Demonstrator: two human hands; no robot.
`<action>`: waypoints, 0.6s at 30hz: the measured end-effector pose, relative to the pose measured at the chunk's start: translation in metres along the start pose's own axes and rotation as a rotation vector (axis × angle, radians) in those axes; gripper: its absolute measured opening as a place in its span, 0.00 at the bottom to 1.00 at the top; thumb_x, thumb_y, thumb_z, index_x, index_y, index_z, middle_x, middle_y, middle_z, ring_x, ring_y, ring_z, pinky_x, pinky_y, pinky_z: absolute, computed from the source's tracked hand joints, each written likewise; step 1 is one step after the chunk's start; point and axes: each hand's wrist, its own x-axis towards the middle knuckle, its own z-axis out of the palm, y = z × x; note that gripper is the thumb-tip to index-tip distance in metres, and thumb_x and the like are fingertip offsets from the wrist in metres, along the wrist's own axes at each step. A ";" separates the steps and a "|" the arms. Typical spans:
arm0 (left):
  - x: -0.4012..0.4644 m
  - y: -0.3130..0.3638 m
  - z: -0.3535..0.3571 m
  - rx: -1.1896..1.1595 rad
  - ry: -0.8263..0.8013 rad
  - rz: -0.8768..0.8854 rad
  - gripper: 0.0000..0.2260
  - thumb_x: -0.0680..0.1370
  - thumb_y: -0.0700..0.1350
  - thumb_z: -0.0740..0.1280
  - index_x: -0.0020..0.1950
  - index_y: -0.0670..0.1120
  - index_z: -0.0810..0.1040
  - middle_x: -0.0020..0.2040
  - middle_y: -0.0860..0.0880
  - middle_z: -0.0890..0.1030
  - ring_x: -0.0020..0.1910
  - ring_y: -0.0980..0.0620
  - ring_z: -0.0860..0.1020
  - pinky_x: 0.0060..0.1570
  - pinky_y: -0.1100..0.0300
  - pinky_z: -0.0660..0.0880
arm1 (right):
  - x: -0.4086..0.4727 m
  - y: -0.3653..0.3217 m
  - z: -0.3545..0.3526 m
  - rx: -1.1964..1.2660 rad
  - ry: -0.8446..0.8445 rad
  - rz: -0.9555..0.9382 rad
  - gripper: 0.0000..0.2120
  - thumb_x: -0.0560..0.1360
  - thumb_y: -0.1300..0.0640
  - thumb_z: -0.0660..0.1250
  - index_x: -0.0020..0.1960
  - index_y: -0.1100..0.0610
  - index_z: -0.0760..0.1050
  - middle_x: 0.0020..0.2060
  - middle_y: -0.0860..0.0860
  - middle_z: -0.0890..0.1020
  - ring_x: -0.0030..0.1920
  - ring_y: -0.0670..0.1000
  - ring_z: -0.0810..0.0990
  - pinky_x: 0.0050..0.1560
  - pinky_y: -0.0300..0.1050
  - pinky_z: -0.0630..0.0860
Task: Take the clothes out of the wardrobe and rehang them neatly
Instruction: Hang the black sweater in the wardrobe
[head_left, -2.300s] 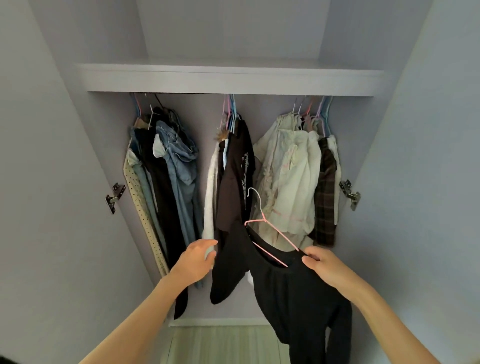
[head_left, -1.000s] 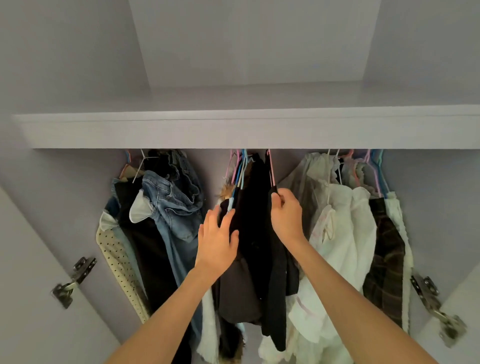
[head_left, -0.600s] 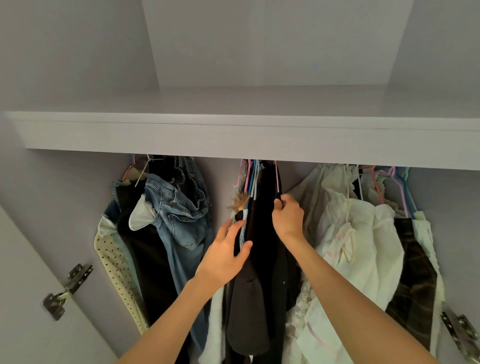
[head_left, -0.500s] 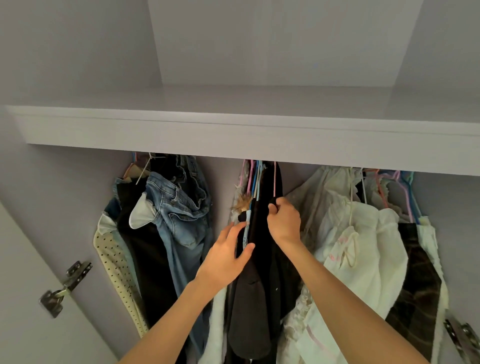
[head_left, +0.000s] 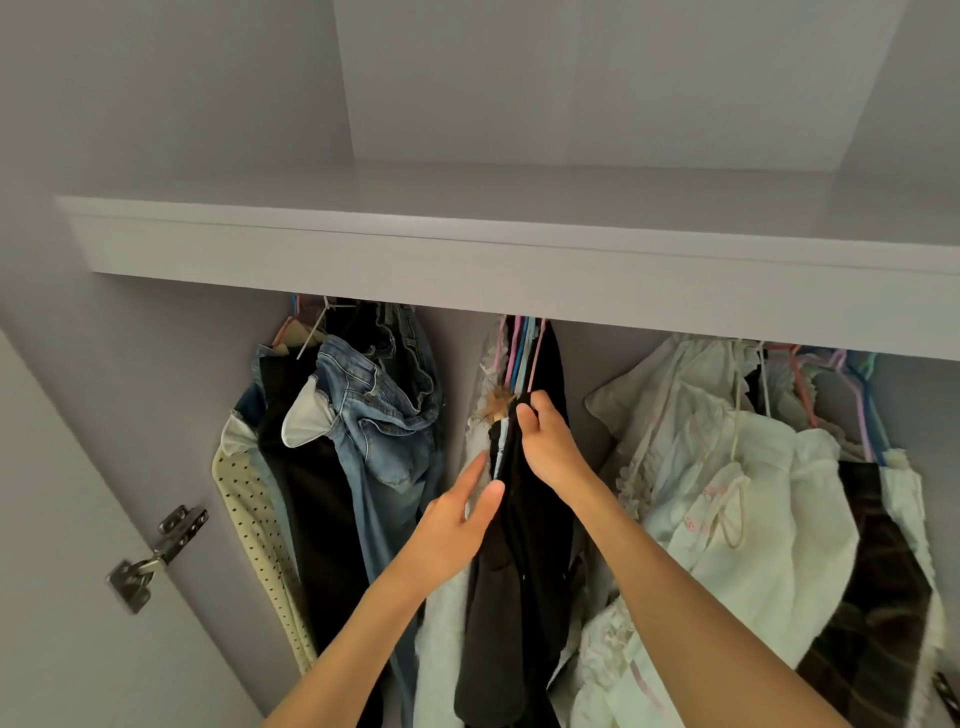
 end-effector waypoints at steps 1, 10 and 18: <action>-0.001 0.001 0.001 -0.008 0.000 0.004 0.26 0.79 0.55 0.55 0.76 0.52 0.52 0.74 0.55 0.61 0.66 0.65 0.64 0.67 0.68 0.58 | 0.001 0.001 -0.001 0.011 -0.011 -0.008 0.14 0.82 0.54 0.49 0.64 0.58 0.64 0.56 0.53 0.74 0.60 0.55 0.73 0.52 0.43 0.66; -0.005 0.001 0.002 0.152 0.027 0.027 0.30 0.79 0.54 0.58 0.77 0.50 0.48 0.75 0.52 0.59 0.72 0.53 0.61 0.68 0.66 0.57 | 0.002 0.006 -0.002 0.123 -0.062 0.053 0.13 0.81 0.53 0.54 0.63 0.57 0.64 0.51 0.53 0.75 0.48 0.51 0.74 0.48 0.45 0.70; -0.006 0.007 -0.046 0.759 0.075 0.157 0.26 0.81 0.55 0.54 0.76 0.49 0.51 0.77 0.50 0.53 0.75 0.50 0.42 0.74 0.52 0.45 | -0.017 0.004 -0.008 -0.230 -0.057 -0.023 0.29 0.81 0.56 0.54 0.76 0.59 0.44 0.74 0.57 0.57 0.73 0.58 0.58 0.72 0.50 0.58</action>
